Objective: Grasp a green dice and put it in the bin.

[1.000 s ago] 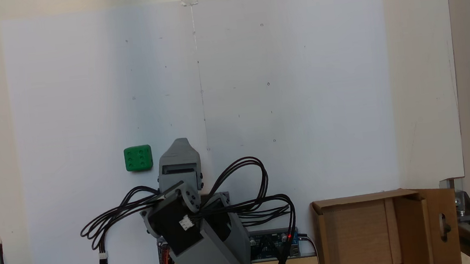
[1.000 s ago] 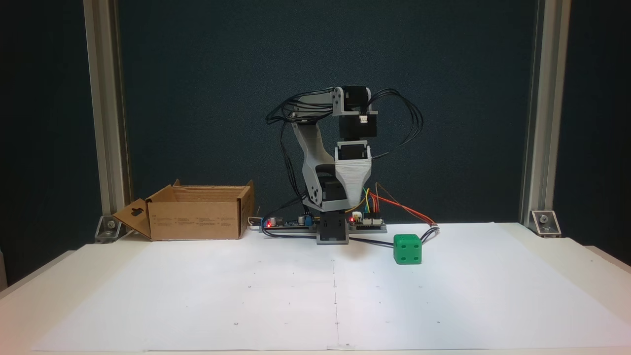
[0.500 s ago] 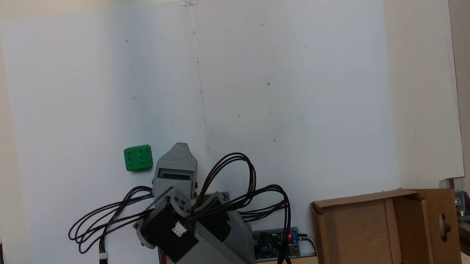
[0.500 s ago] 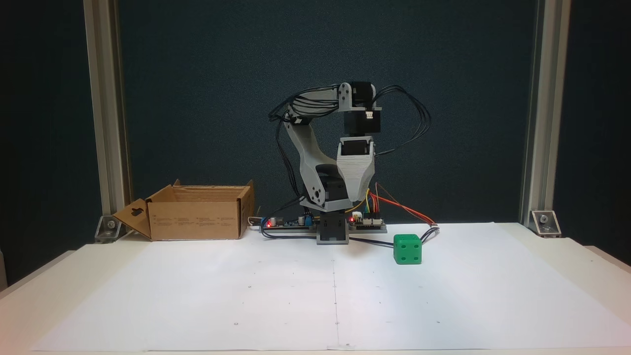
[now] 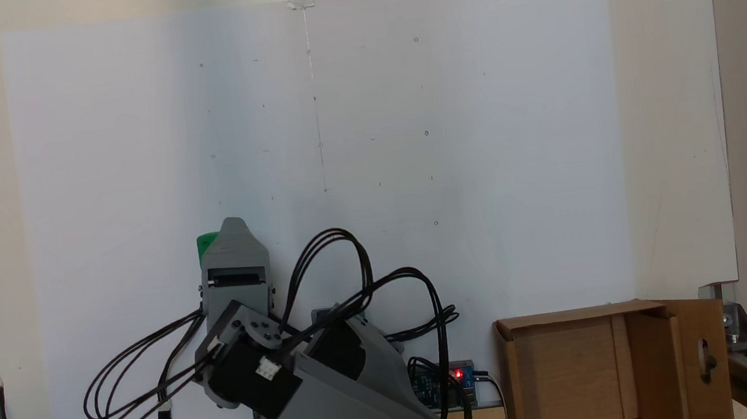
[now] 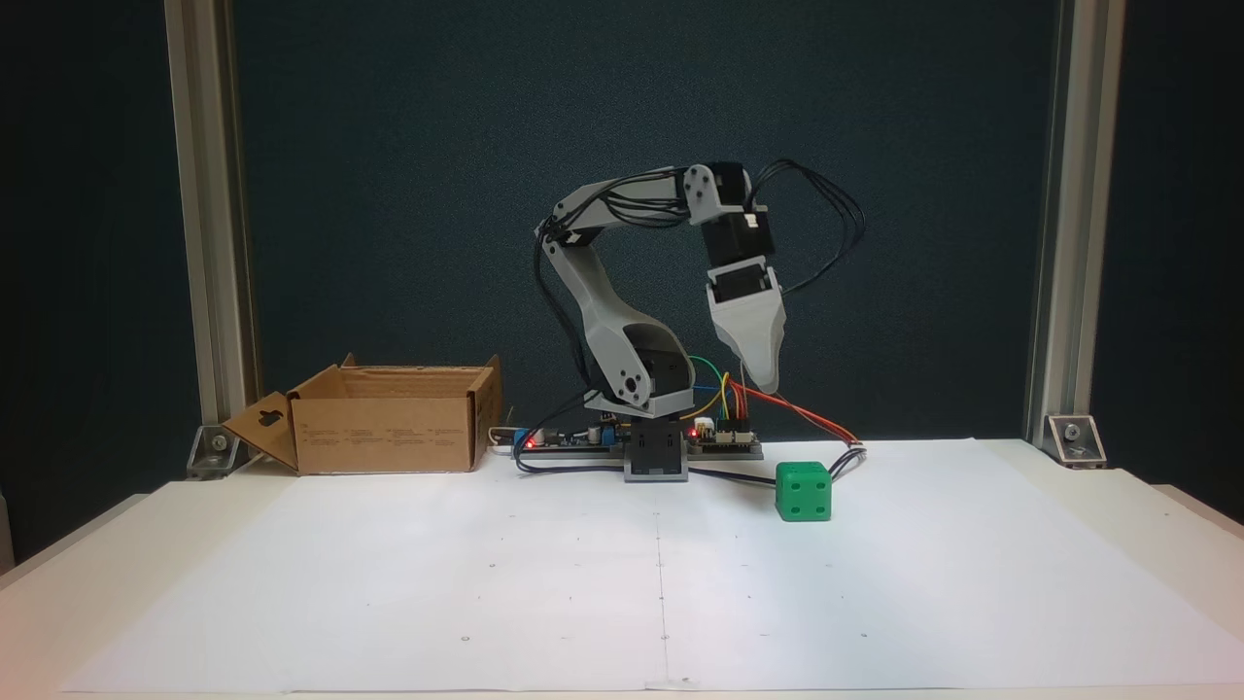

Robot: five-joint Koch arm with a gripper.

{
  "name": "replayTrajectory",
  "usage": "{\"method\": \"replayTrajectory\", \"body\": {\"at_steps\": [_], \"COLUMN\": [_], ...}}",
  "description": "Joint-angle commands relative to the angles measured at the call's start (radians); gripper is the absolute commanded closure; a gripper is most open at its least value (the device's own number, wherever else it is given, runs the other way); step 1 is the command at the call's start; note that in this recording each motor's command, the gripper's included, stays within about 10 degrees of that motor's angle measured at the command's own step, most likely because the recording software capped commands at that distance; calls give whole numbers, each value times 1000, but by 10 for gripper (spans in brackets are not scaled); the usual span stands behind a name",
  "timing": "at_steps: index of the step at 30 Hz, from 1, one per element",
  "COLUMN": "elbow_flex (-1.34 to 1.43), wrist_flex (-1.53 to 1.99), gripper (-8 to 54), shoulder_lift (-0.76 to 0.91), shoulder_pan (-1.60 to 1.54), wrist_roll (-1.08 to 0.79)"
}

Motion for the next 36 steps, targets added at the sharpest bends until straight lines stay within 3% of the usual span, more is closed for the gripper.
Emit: {"method": "replayTrajectory", "body": {"at_steps": [1, 10, 19, 36], "elbow_flex": [-89, -357, -408, -270], "wrist_flex": [5, 285, 290, 110], "gripper": [32, 27, 18, 20], "shoulder_lift": [-34, -304, -420, -396], "shoulder_pan": [-14, -20, -23, -77], "wrist_roll": [86, 87, 87, 169]}}
